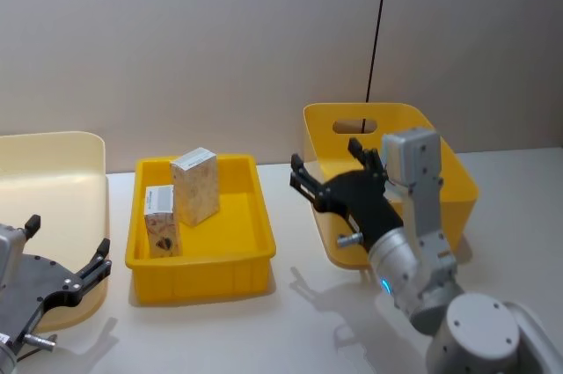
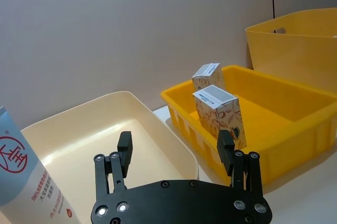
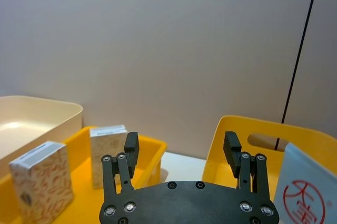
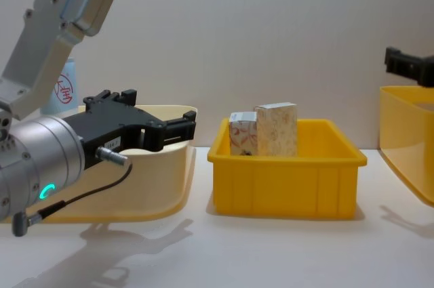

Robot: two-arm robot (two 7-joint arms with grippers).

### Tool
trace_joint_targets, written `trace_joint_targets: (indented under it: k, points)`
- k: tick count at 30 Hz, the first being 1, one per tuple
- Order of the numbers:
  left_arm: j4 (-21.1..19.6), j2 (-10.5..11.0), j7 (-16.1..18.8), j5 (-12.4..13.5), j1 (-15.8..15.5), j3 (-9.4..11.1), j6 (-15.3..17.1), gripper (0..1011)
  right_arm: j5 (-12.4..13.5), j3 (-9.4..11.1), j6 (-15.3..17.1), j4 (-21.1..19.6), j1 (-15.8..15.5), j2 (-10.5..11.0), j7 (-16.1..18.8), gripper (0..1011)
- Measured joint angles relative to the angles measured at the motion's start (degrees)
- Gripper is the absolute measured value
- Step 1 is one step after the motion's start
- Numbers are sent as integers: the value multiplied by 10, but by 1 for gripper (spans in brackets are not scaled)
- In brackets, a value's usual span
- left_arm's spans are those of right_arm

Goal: Bimanual collaborative sorting of washing and personal care products

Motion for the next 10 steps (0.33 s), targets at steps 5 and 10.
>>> trace_joint_targets:
  k: [5,10]
  points:
    - [0,0,0,0,0,0,0,1003,21,-13,0,-17,-24,18,-2,1001]
    - [0,0,0,0,0,0,0,1003,46,-29,0,-38,-52,40,-4,1001]
